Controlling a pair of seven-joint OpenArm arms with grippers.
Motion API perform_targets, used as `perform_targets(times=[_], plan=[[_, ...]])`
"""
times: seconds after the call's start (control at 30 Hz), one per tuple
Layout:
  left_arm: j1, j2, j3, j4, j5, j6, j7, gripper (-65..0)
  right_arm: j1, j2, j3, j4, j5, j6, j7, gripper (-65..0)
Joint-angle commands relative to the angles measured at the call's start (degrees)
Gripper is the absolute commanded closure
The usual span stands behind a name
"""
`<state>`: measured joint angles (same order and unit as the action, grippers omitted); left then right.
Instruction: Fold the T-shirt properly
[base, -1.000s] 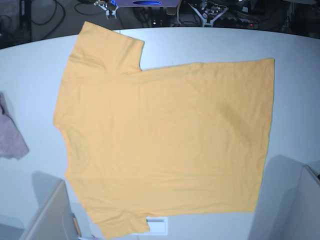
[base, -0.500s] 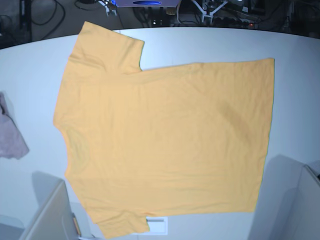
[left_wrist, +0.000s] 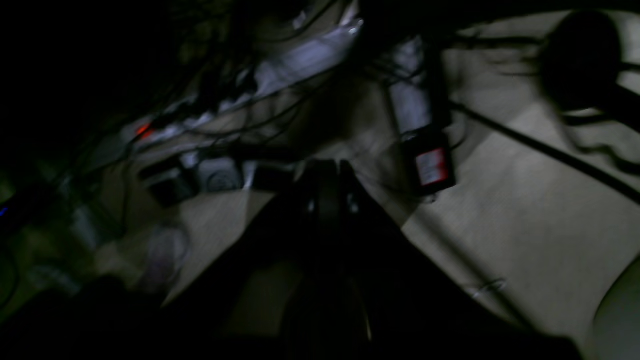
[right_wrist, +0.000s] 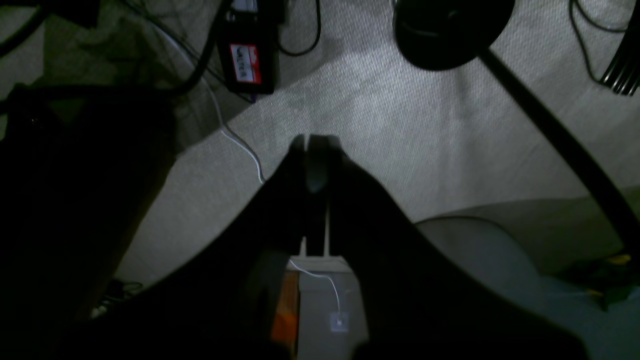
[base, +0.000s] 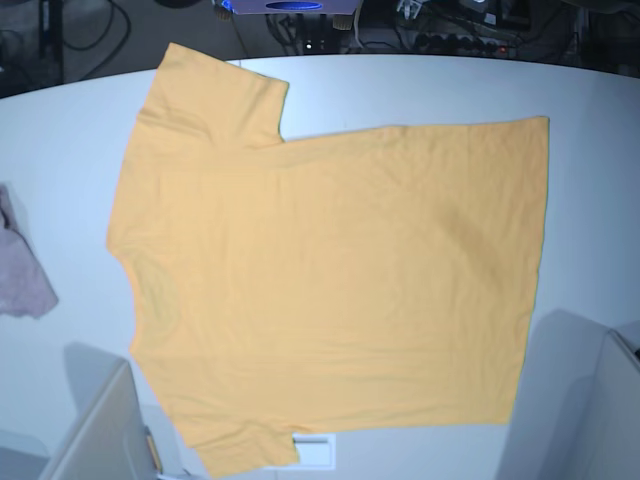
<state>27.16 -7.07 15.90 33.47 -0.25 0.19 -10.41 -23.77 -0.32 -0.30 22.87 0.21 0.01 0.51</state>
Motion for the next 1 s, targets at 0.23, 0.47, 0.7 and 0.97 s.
perform_targets(times=[0.23,0.47,0.7,0.97], plan=[[4.4,-2.9,-0.1,1.0,-0.1,0.4,-2.5,0.0,-7.3,0.1,7.8,8.9,0.3,0.2,3.0,0.0],[10.8,-6.7,0.0,10.8,-7.3,0.4,-2.6,0.0,-18.0,-0.2,7.9,28.4,0.4,0.1,2.8,0.0],[18.3,-11.9,0.0,25.3,-11.1,0.4,-2.6,0.0,-24.4,-3.7,17.0,42.5,0.4,0.2,2.8,0.0],[27.7,-14.6,-7.9,42.0,-10.7,0.4,-2.6,0.0,-28.8,-6.1,24.4,59.5,0.4,0.4,2.8,0.0]])
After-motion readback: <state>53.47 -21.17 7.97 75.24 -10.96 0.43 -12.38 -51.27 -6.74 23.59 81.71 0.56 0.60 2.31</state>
